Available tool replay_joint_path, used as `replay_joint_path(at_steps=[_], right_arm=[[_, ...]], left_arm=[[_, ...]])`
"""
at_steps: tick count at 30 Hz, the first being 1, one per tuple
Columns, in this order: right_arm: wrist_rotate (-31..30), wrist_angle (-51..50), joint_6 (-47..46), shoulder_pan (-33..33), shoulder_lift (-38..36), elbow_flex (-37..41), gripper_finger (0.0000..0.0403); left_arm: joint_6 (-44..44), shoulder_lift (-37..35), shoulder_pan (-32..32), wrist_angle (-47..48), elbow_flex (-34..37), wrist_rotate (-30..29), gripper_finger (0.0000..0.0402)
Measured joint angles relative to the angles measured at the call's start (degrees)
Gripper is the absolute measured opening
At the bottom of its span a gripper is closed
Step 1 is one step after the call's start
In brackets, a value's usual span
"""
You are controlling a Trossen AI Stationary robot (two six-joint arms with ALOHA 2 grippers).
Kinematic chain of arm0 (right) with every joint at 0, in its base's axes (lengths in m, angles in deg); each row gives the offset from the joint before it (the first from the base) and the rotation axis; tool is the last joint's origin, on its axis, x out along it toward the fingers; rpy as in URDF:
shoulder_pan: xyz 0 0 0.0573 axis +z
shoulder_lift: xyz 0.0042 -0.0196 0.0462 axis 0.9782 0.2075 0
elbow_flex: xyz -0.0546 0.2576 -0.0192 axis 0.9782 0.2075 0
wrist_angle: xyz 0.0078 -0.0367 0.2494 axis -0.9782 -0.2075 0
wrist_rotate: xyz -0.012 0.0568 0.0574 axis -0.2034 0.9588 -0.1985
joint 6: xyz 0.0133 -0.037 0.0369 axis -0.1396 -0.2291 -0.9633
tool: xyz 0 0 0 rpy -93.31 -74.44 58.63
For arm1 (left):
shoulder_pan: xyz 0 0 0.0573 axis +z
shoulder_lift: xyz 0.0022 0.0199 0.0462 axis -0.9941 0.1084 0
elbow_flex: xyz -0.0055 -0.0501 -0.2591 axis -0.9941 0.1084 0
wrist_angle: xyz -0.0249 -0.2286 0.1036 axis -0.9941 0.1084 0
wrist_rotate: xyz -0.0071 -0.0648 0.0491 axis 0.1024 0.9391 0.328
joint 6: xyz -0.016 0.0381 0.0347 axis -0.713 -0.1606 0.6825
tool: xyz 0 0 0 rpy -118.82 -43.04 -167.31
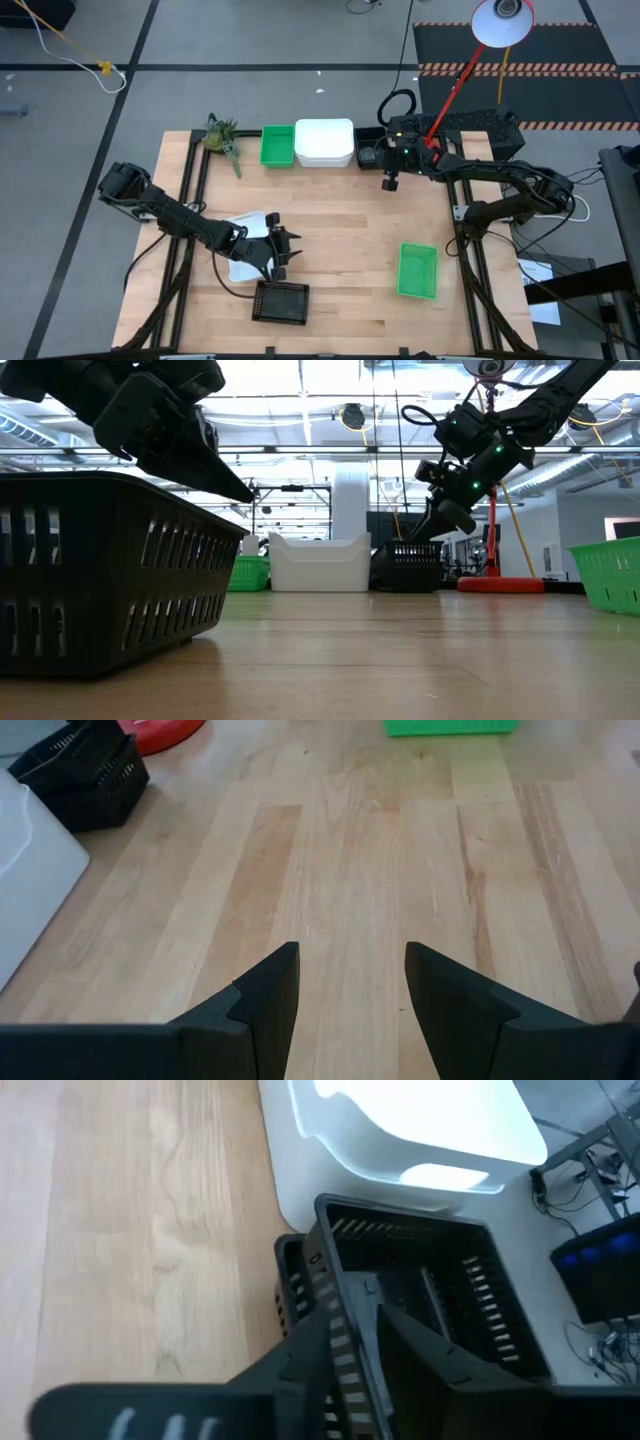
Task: Stack baskets by color
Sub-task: Stack the middle black bin on the top black bin, then stack the bottom green bin on the top stacked green bins
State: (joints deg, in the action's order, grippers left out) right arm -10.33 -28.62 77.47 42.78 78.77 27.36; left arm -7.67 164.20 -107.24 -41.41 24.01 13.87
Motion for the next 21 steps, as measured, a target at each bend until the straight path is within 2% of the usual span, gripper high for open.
replay_joint_path(at_steps=[8,21], right_arm=[[0.01,0.42,-0.90,0.00,-0.03,1.01,0.0025],[0.01,1.10,-6.20,0.64,-0.84,1.86,0.0020]], left_arm=[[-0.13,0.00,-0.60,0.02,0.00,0.00,0.0186],[-0.11,0.00,-0.63,0.03,0.00,-0.02,0.0186]])
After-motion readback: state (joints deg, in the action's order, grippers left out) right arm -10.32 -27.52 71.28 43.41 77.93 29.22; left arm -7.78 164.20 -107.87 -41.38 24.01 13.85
